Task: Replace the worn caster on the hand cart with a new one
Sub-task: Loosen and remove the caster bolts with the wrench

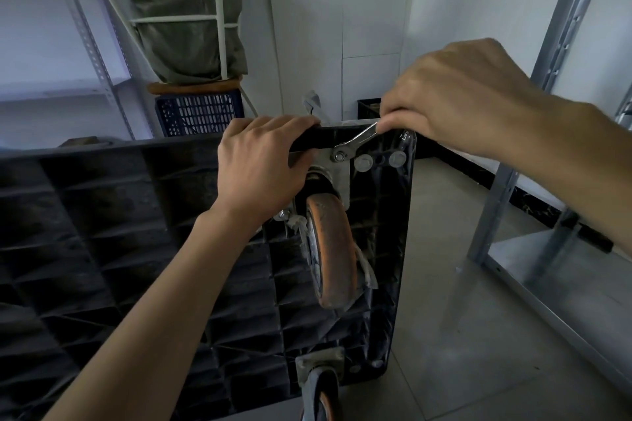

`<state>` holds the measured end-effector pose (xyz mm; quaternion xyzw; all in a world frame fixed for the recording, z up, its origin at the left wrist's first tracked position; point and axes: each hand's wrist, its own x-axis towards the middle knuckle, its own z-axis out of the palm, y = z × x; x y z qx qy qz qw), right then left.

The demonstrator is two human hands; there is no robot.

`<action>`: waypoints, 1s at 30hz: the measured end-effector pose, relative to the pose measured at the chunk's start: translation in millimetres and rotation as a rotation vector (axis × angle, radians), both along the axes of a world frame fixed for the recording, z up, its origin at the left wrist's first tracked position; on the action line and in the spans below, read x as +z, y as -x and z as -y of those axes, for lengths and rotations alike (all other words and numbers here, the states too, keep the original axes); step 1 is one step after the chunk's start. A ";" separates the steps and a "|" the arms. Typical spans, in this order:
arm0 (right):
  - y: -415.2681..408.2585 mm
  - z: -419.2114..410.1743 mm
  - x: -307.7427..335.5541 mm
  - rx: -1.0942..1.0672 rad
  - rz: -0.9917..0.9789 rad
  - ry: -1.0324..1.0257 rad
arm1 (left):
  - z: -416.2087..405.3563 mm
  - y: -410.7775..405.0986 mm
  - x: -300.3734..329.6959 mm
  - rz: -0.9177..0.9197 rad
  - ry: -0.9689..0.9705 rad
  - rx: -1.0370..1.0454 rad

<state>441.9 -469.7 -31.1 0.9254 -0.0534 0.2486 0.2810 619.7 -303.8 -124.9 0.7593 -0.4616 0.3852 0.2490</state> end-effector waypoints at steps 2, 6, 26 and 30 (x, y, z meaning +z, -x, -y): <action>3.6 4.1 -5.6 0.027 0.027 -0.041 | -0.2 0.1 0.2 0.000 0.000 0.000; 19.6 15.4 -36.3 0.103 0.180 -0.465 | -0.1 0.3 -0.4 -0.001 -0.002 0.001; -14.7 -17.7 -179.4 0.208 0.674 -1.418 | 0.6 0.1 -1.1 0.000 0.008 -0.005; -20.3 -28.7 -184.9 0.218 0.750 -1.509 | 0.9 0.6 -0.7 -0.008 0.008 -0.003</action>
